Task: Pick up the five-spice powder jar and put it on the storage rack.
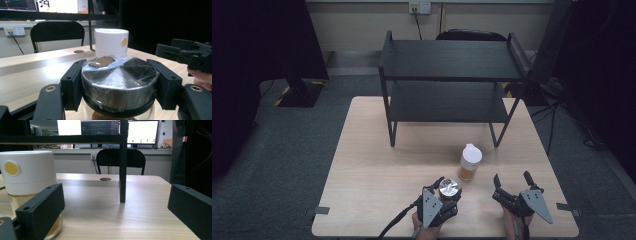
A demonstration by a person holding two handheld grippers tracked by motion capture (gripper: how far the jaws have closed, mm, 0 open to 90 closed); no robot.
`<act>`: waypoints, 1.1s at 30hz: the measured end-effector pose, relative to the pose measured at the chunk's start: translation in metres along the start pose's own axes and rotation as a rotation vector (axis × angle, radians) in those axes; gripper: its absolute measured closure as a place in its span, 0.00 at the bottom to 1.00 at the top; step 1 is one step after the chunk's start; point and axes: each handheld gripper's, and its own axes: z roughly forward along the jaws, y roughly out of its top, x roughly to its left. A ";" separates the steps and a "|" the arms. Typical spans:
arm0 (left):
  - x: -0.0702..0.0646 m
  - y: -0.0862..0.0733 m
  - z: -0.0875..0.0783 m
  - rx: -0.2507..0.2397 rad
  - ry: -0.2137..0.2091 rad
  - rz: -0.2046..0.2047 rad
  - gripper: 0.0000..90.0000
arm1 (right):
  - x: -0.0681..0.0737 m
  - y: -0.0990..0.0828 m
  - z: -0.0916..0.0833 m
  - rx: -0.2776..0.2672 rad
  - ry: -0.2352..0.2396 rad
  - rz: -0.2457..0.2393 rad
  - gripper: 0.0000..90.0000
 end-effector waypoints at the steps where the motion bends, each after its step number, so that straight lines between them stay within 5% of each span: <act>1: 0.001 0.002 -0.001 0.001 -0.002 -0.013 0.39 | 0.000 0.000 0.000 0.000 0.000 0.000 0.00; 4: 0.007 0.007 -0.003 0.003 -0.025 -0.051 0.39 | 0.000 0.000 0.000 -0.001 0.000 0.001 0.00; 18: 0.023 0.030 -0.010 0.002 -0.092 0.001 0.39 | 0.000 0.000 0.000 -0.001 0.000 0.001 0.00; 33: 0.061 0.077 -0.018 -0.028 -0.187 0.012 0.39 | 0.000 0.000 0.000 -0.001 -0.003 0.001 0.00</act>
